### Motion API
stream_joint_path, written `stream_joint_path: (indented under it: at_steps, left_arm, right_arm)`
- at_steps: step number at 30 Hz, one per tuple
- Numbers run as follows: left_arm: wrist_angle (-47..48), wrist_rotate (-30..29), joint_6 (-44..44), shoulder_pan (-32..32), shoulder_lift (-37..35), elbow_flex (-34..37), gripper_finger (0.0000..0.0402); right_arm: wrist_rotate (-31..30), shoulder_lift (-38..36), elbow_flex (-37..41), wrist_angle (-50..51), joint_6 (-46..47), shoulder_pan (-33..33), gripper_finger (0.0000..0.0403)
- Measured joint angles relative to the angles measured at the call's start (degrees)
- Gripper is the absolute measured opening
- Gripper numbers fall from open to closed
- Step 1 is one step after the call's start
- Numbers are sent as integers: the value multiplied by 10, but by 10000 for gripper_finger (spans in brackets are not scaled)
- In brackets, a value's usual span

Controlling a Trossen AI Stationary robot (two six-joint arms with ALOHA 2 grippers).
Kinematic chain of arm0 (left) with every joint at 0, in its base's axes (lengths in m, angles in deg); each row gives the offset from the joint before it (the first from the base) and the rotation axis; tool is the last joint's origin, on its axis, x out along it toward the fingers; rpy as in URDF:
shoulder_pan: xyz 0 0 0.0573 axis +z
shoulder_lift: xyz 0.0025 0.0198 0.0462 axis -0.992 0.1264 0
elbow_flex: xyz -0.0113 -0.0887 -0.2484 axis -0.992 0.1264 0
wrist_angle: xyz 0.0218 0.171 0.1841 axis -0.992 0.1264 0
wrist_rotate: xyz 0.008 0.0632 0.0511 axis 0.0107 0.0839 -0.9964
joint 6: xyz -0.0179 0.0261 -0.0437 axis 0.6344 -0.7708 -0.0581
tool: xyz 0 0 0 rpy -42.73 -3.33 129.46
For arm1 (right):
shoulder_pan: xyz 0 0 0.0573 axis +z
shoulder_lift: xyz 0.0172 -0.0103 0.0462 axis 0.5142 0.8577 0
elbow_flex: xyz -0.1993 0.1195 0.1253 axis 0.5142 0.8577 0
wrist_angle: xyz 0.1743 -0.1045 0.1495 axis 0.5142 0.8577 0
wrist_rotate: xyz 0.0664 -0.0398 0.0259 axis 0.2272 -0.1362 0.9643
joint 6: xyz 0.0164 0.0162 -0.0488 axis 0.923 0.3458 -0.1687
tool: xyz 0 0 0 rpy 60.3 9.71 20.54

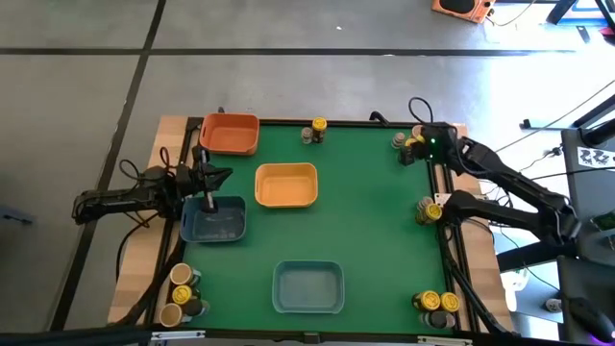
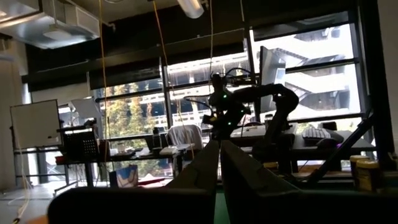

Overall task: Sort spices by type
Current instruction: Put the yellow seasoning bottle into the yellow bin

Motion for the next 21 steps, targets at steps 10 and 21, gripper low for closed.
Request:
stream_joint_path:
  at_steps: [10,21]
  left_arm:
    - [0,-18,-14,0,0,0,15]
    - [9,-19,-14,0,0,0,15]
  right_arm:
    - [16,23,0,-2,7,-72,346]
    - [19,68,0,-22,48,-72,384]
